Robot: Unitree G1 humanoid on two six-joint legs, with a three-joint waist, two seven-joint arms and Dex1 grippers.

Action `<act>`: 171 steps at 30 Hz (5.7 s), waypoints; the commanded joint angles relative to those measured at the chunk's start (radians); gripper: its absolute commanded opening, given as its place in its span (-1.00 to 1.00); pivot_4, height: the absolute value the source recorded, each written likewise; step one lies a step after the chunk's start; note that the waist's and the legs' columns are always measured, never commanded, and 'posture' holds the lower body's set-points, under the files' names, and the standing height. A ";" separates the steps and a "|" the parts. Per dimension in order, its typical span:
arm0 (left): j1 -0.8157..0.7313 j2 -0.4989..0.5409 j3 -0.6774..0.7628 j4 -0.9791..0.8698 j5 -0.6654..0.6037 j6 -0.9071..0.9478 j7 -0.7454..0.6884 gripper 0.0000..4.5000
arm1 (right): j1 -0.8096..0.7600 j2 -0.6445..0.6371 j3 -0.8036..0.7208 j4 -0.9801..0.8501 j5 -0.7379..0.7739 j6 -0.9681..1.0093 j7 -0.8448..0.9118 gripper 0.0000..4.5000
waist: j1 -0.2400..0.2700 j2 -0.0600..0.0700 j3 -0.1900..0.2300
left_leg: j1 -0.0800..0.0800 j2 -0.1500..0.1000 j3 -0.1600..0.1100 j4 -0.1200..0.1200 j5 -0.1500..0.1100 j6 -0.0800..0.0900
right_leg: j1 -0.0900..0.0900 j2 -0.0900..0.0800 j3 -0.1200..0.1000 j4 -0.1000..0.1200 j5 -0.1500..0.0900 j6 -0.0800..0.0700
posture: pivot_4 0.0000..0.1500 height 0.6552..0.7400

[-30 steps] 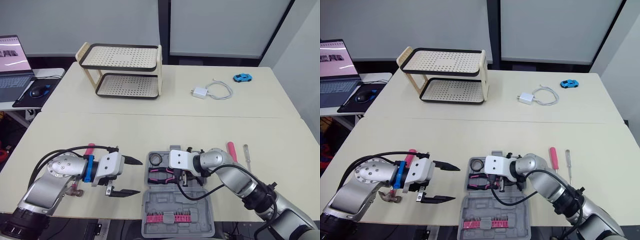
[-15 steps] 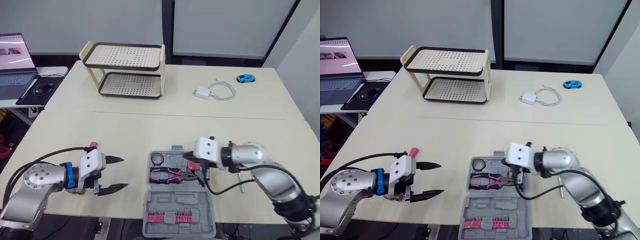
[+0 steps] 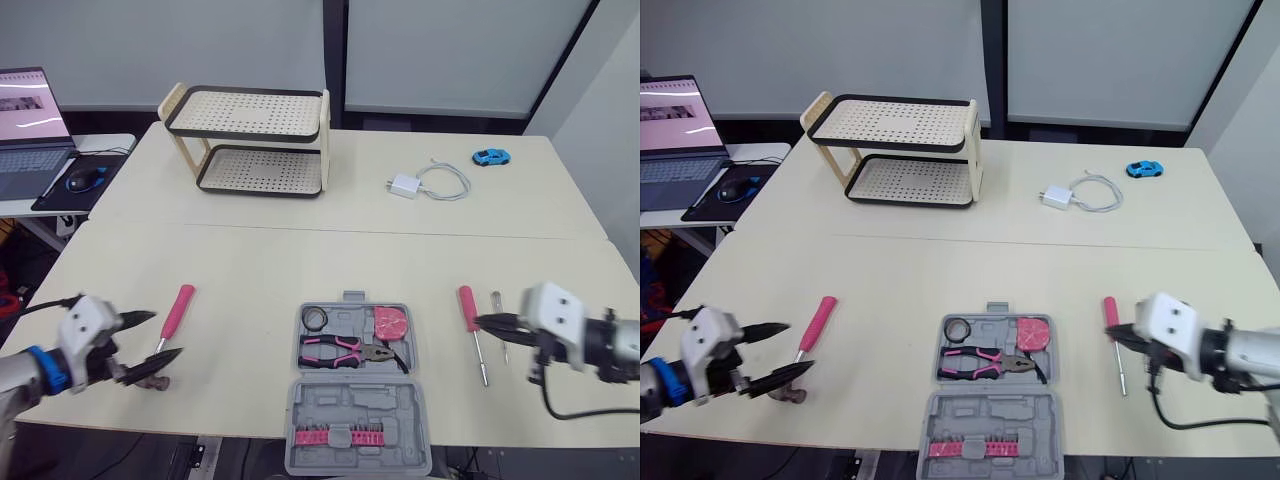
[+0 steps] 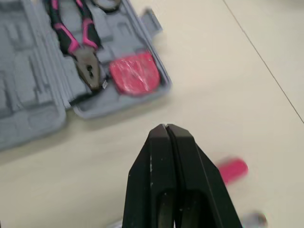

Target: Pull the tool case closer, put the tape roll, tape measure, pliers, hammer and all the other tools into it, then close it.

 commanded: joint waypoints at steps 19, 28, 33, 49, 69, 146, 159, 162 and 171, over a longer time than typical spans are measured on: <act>0.174 0.072 0.125 -0.032 0.001 0.147 -0.039 1.00 | 0.412 0.021 -0.364 0.060 -0.008 -0.064 0.135 0.28 | 0.006 -0.003 -0.001 | 0.002 0.001 0.002 -0.001 0.000 0.000 | 0.003 0.000 0.000 0.000 -0.003 -0.001 | 1.00 0.88; 0.212 0.062 0.156 -0.203 -0.011 0.223 -0.042 1.00 | 0.406 -0.002 -0.360 0.080 -0.029 -0.110 0.151 0.99 | 0.007 -0.003 -0.001 | 0.003 0.001 0.002 -0.001 0.000 -0.001 | 0.004 0.000 0.001 -0.001 -0.003 -0.001 | 1.00 0.88; 0.231 0.052 0.138 -0.299 -0.001 0.215 -0.059 1.00 | 0.397 -0.019 -0.334 0.093 -0.053 -0.155 0.157 0.99 | 0.007 -0.003 -0.001 | 0.005 0.001 0.002 -0.001 0.000 -0.001 | 0.005 0.000 0.001 -0.001 -0.004 -0.001 | 1.00 0.88; -0.066 -0.074 -0.376 -0.421 0.099 0.161 0.020 -0.07 | 0.044 0.009 0.213 0.052 -0.081 -0.090 -0.007 -0.02 | 0.009 -0.003 -0.001 | 0.006 0.001 0.002 -0.001 0.000 -0.001 | 0.006 0.000 0.001 0.000 -0.003 -0.001 | 1.00 0.88; -0.299 -0.216 -0.691 -0.030 0.258 -0.210 -0.049 -1.00 | -0.170 0.070 0.587 0.301 -0.221 -0.247 -0.039 -0.98 | 0.011 -0.002 -0.002 | 0.006 0.001 0.001 0.000 0.000 -0.001 | 0.006 0.000 0.000 0.001 -0.003 -0.001 | 1.00 0.88; -0.576 -0.390 -0.793 0.205 0.414 -0.211 0.100 -1.00 | -0.501 0.282 0.754 0.420 -0.287 -0.068 -0.095 -0.98 | 0.010 0.004 -0.006 | 0.011 -0.001 0.000 0.000 0.000 0.000 | 0.010 0.000 0.001 0.001 -0.002 0.001 | 1.00 0.88; -0.573 -0.386 -0.796 0.204 0.412 -0.208 0.092 -1.00 | -0.517 0.290 0.753 0.446 -0.305 -0.076 -0.093 -0.98 | 0.010 0.005 -0.006 | 0.012 -0.001 0.000 0.000 0.000 0.000 | 0.011 0.000 0.001 0.001 -0.002 0.001 | 1.00 0.88; -0.572 -0.384 -0.796 0.204 0.413 -0.207 0.093 -1.00 | -0.517 0.291 0.753 0.448 -0.308 -0.077 -0.093 -0.98 | 0.010 0.005 -0.006 | 0.012 -0.001 0.000 0.000 0.000 0.000 | 0.011 0.000 0.001 0.001 -0.002 0.001 | 1.00 0.88; -0.552 -0.337 -0.768 0.178 0.389 -0.188 0.066 -1.00 | -0.518 0.259 0.722 0.427 -0.298 -0.022 -0.086 -0.98 | 0.007 0.005 -0.006 | 0.012 -0.001 0.000 0.000 0.000 0.000 | 0.011 0.000 0.001 0.001 -0.002 0.001 | 1.00 0.88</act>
